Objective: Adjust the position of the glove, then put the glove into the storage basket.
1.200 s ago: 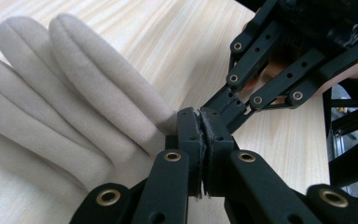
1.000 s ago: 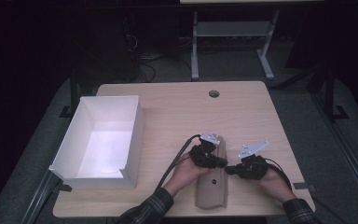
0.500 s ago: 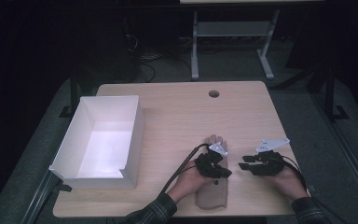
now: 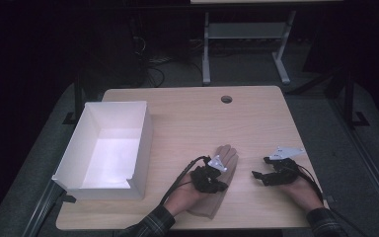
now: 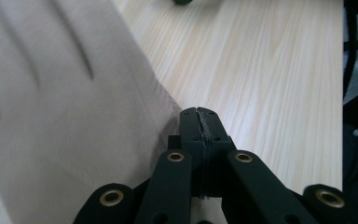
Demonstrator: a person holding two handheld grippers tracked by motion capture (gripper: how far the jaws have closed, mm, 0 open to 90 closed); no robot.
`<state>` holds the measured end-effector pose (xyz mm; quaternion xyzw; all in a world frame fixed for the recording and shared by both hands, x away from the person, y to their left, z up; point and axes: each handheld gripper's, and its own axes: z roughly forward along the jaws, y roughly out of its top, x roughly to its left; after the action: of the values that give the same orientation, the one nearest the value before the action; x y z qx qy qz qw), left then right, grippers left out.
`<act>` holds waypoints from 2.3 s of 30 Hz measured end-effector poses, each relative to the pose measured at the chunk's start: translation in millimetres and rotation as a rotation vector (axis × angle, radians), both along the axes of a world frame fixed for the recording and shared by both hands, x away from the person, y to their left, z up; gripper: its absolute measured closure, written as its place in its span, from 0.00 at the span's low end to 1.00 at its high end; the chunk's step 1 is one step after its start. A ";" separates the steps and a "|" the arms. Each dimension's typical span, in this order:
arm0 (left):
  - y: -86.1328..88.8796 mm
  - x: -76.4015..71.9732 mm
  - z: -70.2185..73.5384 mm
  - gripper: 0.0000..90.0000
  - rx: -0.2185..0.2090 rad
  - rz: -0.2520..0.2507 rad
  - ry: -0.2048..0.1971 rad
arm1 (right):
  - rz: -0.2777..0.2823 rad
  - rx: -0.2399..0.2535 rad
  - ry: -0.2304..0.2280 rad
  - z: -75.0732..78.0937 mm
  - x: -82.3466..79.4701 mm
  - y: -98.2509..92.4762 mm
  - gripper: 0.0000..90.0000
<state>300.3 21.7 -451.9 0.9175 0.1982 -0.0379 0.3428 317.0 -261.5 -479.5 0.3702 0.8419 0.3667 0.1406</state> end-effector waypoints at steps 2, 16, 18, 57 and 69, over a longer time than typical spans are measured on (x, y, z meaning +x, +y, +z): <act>9.7 -1.6 0.6 1.00 0.010 0.010 -0.005 | -0.002 0.005 -0.003 -0.7 0.0 -0.1 0.25; 60.7 -0.3 20.1 0.89 0.024 0.096 -0.067 | -0.011 0.010 -0.009 -2.4 0.8 -0.7 0.21; 60.8 3.5 26.3 0.79 0.010 0.109 -0.088 | -0.012 0.010 -0.008 -2.3 0.8 -0.7 0.21; 44.4 18.9 8.3 0.73 0.066 0.069 -0.003 | -0.014 0.009 -0.008 -2.3 0.7 -0.4 0.20; 62.9 30.6 73.5 0.73 -0.026 0.161 -0.019 | -0.016 0.010 -0.006 -2.3 0.7 -0.1 0.20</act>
<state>330.9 84.6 -378.4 0.8943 0.2677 -0.0038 0.3585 317.7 -261.6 -481.8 0.3764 0.8368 0.3706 0.1441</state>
